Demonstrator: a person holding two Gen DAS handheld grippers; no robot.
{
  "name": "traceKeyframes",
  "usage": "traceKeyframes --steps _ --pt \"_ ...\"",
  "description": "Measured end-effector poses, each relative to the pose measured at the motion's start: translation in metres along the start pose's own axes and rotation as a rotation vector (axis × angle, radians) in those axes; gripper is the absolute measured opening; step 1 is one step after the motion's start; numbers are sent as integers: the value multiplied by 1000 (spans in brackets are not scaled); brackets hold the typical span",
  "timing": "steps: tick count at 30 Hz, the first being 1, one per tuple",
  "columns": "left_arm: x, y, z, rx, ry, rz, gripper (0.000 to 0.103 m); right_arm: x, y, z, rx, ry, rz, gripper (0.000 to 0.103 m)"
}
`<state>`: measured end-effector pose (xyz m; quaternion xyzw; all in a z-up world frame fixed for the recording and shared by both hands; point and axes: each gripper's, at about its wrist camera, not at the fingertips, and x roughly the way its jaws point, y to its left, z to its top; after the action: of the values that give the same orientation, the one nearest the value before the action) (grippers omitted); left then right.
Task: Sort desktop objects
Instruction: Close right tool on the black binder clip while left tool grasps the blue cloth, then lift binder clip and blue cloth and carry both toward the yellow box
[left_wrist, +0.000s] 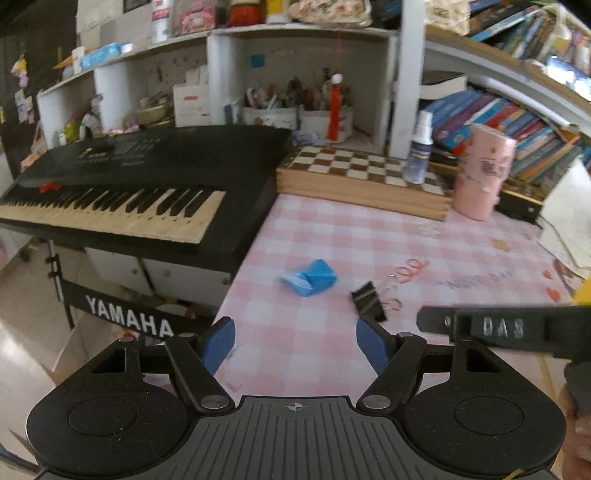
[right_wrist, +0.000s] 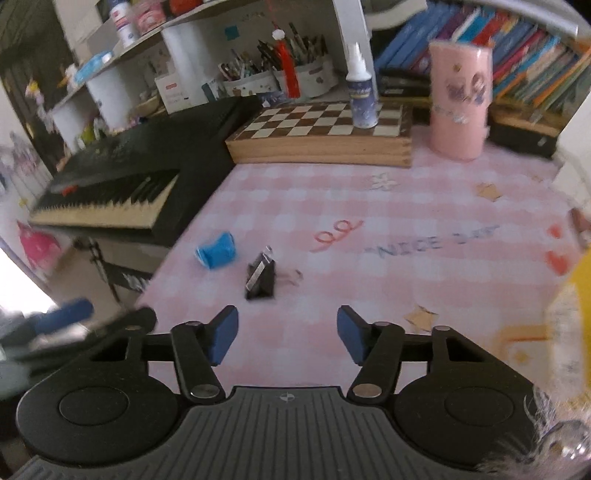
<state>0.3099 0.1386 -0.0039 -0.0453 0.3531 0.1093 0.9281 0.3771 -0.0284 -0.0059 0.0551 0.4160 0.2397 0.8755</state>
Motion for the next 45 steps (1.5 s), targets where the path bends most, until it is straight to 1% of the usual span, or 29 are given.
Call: traceKeyframes --steps 3,5,7,8,10,11,13,15,18,21,25,29,32,33,35,36,39,45 --pt "11 3 4 -9 21 24 74 26 -4 13 56 24 48 50" --pt "18 3 5 -12 32 40 74 42 -5 20 56 31 71 47" --pt "23 4 6 -14 43 51 74 55 -5 26 54 36 99 40" --pt "25 4 7 -14 48 55 74 61 -5 27 54 38 114 38" --pt "30 3 8 -10 57 61 74 73 -7 30 60 49 132 28" --pt "33 2 9 -9 62 63 74 78 -8 31 66 55 134 23" --pt "38 1 12 -8 69 61 74 83 -9 33 65 60 140 8" --pt "45 -1 15 -6 70 56 74 81 -12 34 56 60 133 7" --pt "58 -6 20 -9 66 41 74 67 -17 40 40 20 86 2" --pt "76 -12 25 -28 74 18 74 49 -27 47 38 -38 50 2" --pt "99 -16 32 -76 93 -7 74 33 -37 53 38 -84 13 2" --pt "118 -18 34 -94 105 49 73 27 -42 54 42 -95 -2 2" --pt "126 -17 33 -114 93 64 72 25 -45 51 48 -82 -6 2" --pt "127 -17 33 -117 88 66 65 24 -45 49 47 -79 -7 2" --pt "129 -17 33 -115 76 63 62 22 -42 46 39 -74 -6 2" --pt "127 -17 33 -111 67 55 56 21 -41 45 32 -74 -6 2" --pt "120 -18 33 -98 55 23 50 14 -37 42 14 -81 -11 2" --pt "89 -21 29 -75 28 -52 47 -3 -30 37 4 -119 -32 2"
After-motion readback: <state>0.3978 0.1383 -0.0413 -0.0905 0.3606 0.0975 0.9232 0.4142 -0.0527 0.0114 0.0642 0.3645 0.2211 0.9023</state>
